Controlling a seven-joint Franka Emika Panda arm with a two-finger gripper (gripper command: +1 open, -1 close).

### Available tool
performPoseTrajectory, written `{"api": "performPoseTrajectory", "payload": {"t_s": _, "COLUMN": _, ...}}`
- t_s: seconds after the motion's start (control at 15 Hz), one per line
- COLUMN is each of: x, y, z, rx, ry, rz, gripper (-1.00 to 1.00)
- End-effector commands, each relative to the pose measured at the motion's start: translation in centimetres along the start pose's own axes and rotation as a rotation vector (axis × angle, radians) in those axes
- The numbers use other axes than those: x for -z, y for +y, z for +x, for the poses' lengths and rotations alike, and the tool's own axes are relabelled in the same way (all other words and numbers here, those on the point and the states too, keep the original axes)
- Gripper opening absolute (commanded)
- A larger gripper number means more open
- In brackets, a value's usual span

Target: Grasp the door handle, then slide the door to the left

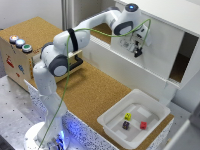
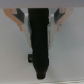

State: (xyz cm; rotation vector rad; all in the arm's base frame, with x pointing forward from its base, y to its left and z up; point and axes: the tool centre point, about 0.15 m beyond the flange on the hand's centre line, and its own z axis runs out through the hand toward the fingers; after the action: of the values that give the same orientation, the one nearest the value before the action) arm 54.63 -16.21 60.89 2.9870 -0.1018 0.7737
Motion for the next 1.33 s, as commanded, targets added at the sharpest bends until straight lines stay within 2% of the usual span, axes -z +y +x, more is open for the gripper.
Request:
{"api": "performPoseTrajectory", "payload": {"t_s": 0.0, "x": 0.3, "y": -7.6, "z": -2.8, "rx": -0.001, "ry": 0.163, "rz": -0.17, "gripper": -1.0}}
{"api": "performPoseTrajectory", "payload": {"t_s": 0.53, "x": 1.3, "y": -17.4, "z": -2.8, "rx": 0.084, "ry": 0.191, "rz": -0.128, "gripper": -1.0}}
{"api": "performPoseTrajectory", "payload": {"t_s": 1.27, "x": 2.8, "y": -30.0, "z": -4.9, "rx": 0.201, "ry": 0.215, "rz": 0.007, "gripper": -1.0}}
